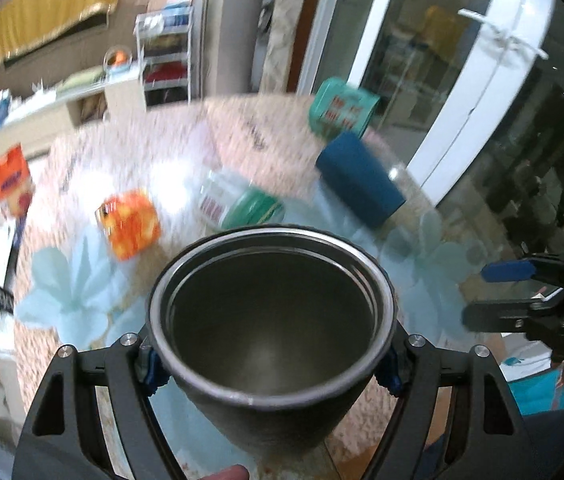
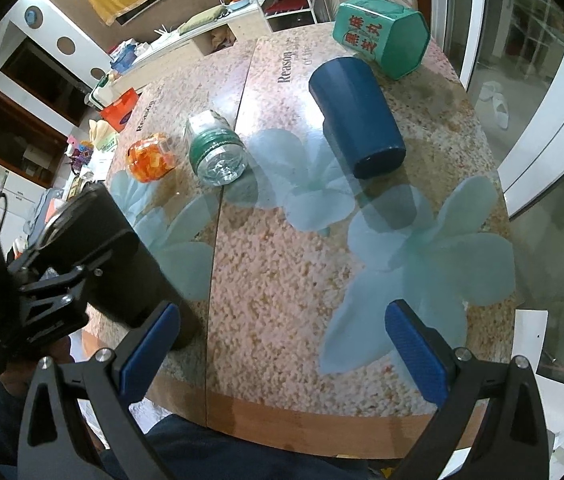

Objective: Flip cup upright
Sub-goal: 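Rotate the tumbler with the left gripper so its opening faces up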

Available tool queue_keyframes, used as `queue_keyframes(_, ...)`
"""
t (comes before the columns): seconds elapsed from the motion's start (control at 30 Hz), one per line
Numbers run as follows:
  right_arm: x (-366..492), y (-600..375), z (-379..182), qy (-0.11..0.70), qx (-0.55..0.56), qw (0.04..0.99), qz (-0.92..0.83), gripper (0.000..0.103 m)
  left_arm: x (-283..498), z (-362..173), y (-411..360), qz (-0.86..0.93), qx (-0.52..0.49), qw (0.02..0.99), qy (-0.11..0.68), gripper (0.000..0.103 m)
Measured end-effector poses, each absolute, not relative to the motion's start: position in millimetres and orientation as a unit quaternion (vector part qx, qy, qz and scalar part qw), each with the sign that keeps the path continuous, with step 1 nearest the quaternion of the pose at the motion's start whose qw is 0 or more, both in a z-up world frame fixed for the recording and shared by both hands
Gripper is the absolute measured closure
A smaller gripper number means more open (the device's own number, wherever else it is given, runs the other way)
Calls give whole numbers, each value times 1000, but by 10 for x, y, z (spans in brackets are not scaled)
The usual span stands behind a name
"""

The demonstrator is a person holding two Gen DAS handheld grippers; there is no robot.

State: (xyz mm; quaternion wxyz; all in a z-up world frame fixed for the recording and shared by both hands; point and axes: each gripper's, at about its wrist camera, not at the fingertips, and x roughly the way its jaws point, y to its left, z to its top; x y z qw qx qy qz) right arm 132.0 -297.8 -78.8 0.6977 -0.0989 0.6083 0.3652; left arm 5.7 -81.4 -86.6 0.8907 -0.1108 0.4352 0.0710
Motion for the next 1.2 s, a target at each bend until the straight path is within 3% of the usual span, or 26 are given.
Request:
queue_keyframes(0.37, 1187, -2928, -734, 590, -107, 705, 378, 0, -20, -896, -1192, 102, -4, 938, 331, 22)
queue_keyframes(0.83, 1141, -2899, -827, 608, -112, 697, 362, 0, -113, -921, -1162, 122, -21, 946, 298, 22)
queue_keyframes(1.03, 1101, -2845, -858, 611, -119, 694, 361, 0, -88, -948, -1177, 107, -21, 943, 314, 15)
queue_keyframes(1.2, 1093, -2839, -843, 609, -114, 698, 358, 0, -54, -952, -1178, 64, -30, 936, 344, 0)
